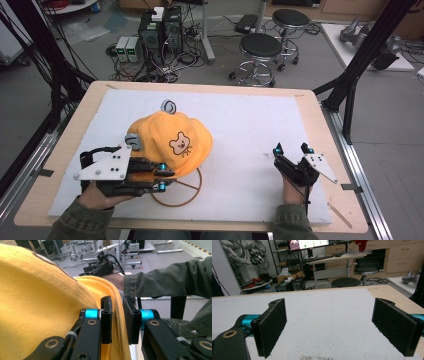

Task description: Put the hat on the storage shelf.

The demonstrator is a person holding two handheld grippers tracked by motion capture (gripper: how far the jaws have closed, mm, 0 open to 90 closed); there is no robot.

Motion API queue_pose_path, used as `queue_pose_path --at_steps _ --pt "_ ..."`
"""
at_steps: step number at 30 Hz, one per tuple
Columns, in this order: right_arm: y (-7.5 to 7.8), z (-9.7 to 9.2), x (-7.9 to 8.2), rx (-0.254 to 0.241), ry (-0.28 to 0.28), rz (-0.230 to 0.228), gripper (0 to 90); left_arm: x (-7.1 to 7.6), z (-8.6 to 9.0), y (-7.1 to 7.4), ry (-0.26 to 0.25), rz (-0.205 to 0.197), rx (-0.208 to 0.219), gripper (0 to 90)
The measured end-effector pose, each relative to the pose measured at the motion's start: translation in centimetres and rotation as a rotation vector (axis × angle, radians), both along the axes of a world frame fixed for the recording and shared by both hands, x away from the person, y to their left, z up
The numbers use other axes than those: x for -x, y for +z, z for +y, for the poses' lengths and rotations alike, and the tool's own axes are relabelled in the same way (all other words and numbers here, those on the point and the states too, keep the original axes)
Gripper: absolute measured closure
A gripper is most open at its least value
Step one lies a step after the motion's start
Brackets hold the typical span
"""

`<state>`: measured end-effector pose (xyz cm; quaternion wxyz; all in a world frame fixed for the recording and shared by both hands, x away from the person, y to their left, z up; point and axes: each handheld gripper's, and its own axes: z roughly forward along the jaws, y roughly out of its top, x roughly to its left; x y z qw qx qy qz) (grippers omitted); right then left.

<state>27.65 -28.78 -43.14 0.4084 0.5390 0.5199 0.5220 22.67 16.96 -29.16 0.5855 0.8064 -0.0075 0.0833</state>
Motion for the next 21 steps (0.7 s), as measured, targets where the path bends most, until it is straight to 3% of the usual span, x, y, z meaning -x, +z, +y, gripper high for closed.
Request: queue_pose_path --at_steps 5,6,10,11,16,21 --pt "0.0 0.0 0.0 -0.006 0.001 0.002 11.5 -0.1 0.3 0.2 -0.013 0.018 0.014 69.6" --pt "0.0 0.0 0.0 -0.013 0.000 0.008 11.4 -0.1 0.5 0.3 -0.017 0.018 0.029 64.2" --pt "0.0 -0.1 0.0 -0.009 -0.002 0.007 11.4 -0.1 0.7 0.5 -0.019 0.022 0.040 61.1" --pt "0.0 0.0 0.0 -0.009 -0.001 0.006 11.5 -0.1 1.0 0.6 -0.019 0.025 0.066 59.5" --pt "0.0 -0.1 0.0 -0.009 -0.002 0.008 11.5 -0.1 1.5 0.9 -0.016 0.012 0.109 53.9" --pt "0.0 -0.1 0.0 -0.014 -0.004 0.011 11.4 -0.1 1.8 1.2 -0.011 0.007 0.131 50.2"
